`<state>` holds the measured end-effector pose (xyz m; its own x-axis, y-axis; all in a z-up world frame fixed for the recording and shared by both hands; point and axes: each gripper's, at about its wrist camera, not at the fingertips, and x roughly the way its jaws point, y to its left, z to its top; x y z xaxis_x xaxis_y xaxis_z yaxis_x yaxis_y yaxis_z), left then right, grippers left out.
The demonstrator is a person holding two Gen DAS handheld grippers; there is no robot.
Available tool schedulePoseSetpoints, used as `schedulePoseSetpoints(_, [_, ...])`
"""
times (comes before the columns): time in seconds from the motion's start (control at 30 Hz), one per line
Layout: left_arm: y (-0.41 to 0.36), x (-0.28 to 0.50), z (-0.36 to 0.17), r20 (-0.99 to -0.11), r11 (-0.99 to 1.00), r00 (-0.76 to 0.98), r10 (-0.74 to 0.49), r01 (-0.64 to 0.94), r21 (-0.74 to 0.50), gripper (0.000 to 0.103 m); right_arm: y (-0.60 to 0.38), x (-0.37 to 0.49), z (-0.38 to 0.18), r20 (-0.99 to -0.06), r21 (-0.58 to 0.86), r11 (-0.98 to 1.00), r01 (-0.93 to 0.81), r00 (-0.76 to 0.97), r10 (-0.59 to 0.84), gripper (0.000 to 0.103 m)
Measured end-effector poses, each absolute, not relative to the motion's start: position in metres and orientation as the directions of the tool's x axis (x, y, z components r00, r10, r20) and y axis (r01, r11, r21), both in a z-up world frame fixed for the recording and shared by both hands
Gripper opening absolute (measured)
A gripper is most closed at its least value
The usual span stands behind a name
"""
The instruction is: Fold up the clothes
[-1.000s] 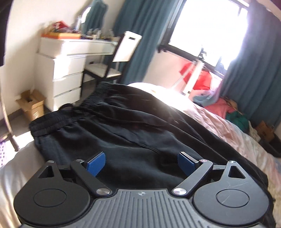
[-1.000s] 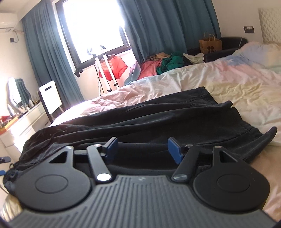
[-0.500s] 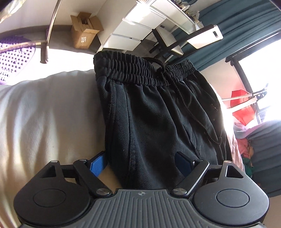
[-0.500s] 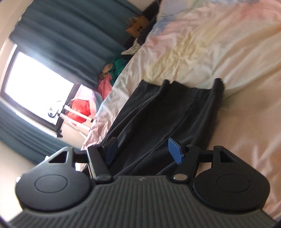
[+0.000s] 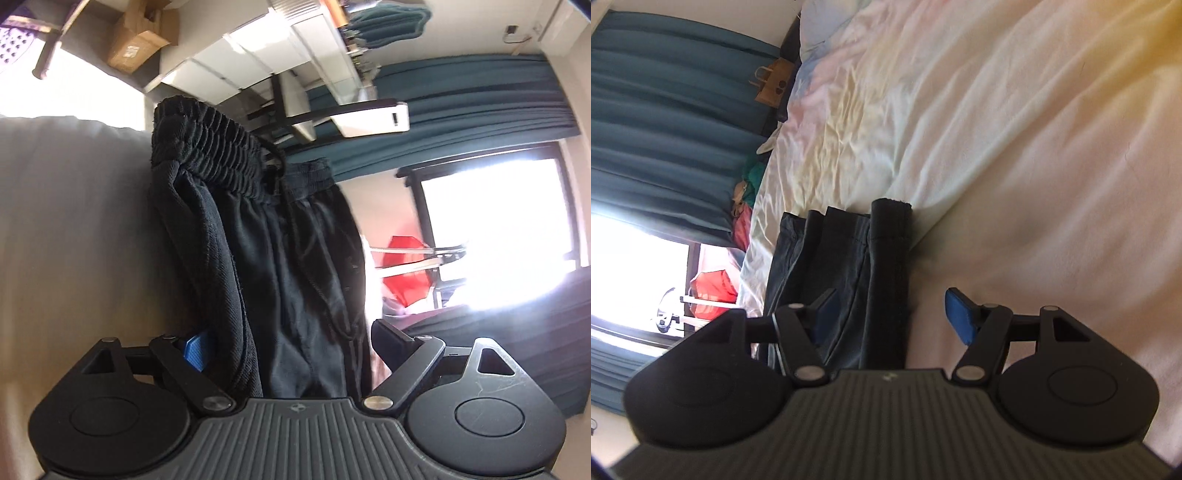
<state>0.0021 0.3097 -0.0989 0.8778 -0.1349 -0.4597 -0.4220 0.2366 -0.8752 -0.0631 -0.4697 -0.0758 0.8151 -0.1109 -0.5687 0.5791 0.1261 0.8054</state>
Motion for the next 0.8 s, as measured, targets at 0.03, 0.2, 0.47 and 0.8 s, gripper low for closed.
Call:
schedulePoseSetpoints(0.03, [0.314, 0.004, -0.108, -0.466, 0.189, 0.871, -0.154, -0.437, -0.88, 0.088, -0.469, -0.06, -0.077, -0.571, 0.805, 0.126, 0.58, 0.814, -0.103, 0.066])
schedulePoseSetpoints(0.2, [0.322, 0.01, -0.128, -0.446, 0.084, 0.872, -0.2, -0.439, -0.895, 0.087, -0.471, -0.046, -0.083, -0.545, 0.825, 0.134, 0.549, 0.836, -0.07, 0.065])
schedulePoseSetpoints(0.47, [0.313, 0.025, -0.124, -0.436, 0.178, 0.879, -0.192, -0.405, -0.897, 0.075, -0.464, -0.01, -0.078, -0.578, 0.783, 0.246, 0.572, 0.814, -0.054, 0.03])
schedulePoseSetpoints(0.8, [0.315, 0.018, -0.128, -0.451, 0.201, 0.873, -0.185, -0.415, -0.887, 0.022, -0.452, -0.015, -0.056, -0.598, 0.706, 0.368, 0.605, 0.788, -0.146, 0.007])
